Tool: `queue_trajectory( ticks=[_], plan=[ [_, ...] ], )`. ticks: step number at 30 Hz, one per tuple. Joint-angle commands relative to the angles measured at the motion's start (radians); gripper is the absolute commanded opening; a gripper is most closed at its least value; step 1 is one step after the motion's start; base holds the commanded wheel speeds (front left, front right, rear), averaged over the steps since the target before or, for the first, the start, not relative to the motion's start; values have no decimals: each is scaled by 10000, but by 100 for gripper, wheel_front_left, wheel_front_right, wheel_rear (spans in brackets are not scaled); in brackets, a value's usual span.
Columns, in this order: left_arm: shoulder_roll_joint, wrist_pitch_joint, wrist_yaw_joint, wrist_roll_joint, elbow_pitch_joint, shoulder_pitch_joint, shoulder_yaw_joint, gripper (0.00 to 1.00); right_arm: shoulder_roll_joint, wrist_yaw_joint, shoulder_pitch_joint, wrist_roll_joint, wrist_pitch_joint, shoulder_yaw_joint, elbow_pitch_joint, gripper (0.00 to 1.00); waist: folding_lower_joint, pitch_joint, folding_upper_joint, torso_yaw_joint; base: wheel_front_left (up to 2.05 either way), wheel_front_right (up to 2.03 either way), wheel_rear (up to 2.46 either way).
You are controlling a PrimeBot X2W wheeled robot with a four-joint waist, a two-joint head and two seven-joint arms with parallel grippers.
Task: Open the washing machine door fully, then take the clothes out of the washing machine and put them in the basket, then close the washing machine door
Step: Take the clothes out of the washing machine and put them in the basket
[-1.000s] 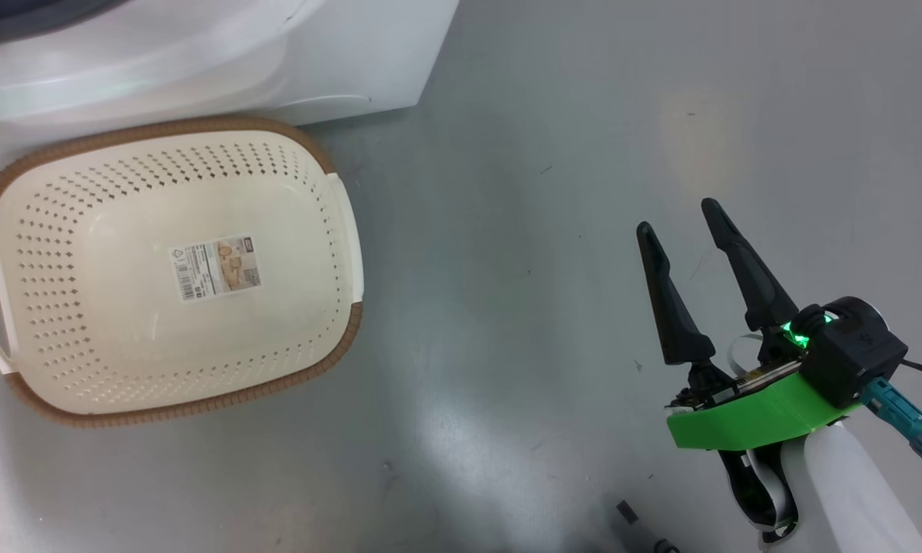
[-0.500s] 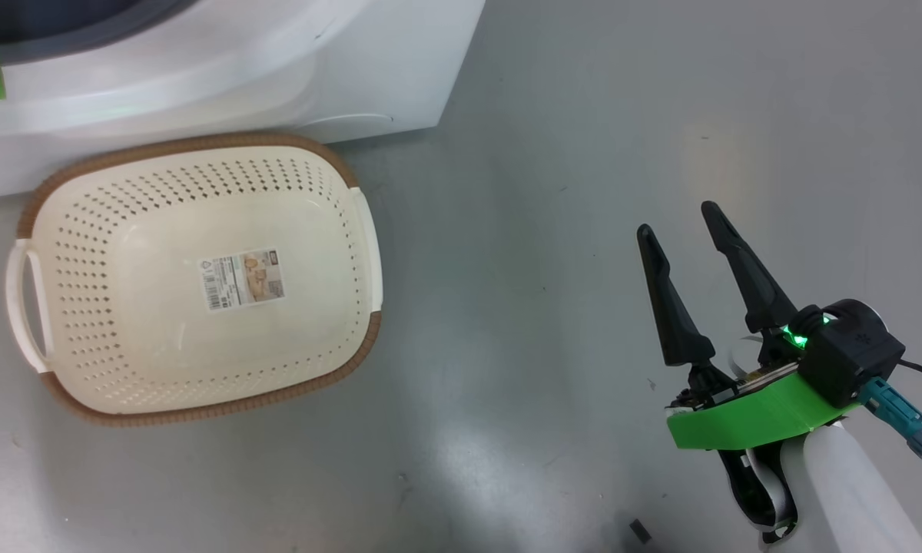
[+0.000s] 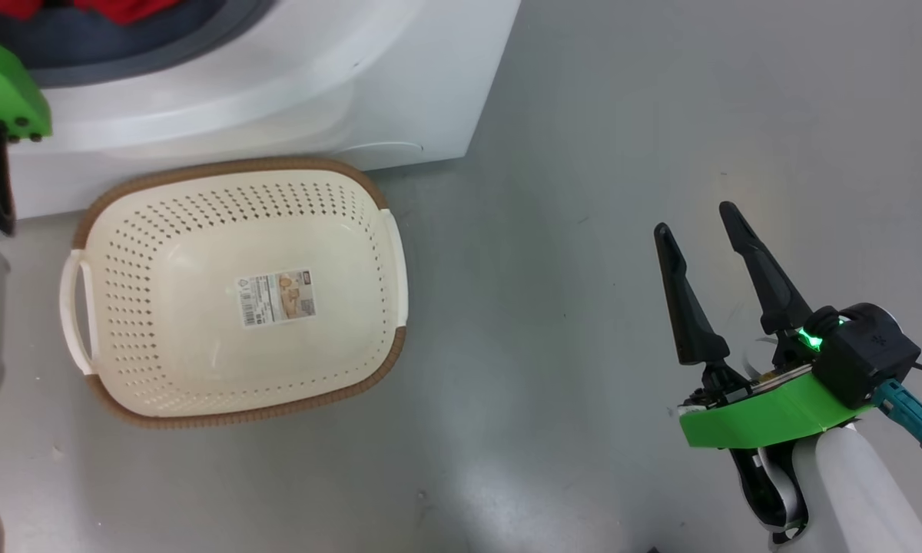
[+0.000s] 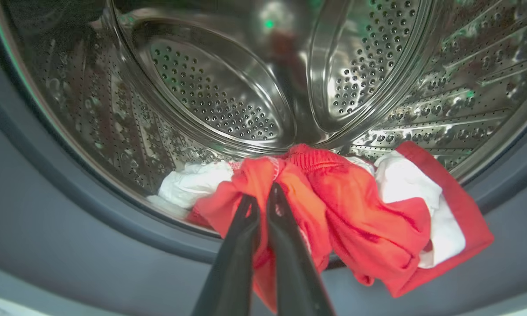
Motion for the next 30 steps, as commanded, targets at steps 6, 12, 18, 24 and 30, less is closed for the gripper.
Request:
queue_trajectory(
  ticks=[6,12,18,24,30],
  plan=[
    [382,-120,89,-134,-2088,1615,597,0,-39,60,379,-126,-63,81,-314,100,0,-521,-1,293,0,0,0],
    [225,-121,192,-147,-3456,3002,871,0,-39,60,516,-89,-63,-2,-318,100,0,-968,-1,500,0,0,0],
    [118,-121,315,-74,-4688,4151,989,0,-39,60,669,-57,-63,-66,-319,100,0,-1366,-1,631,0,0,0],
    [15,-121,471,-98,-5704,5251,1052,0,-39,60,808,7,-63,-110,-337,100,0,-1784,-1,647,0,0,0],
    [-76,-100,707,-75,-6769,6347,1011,0,-39,60,1013,48,-63,-192,-345,100,0,-2171,-1,637,0,0,0]
  ],
)
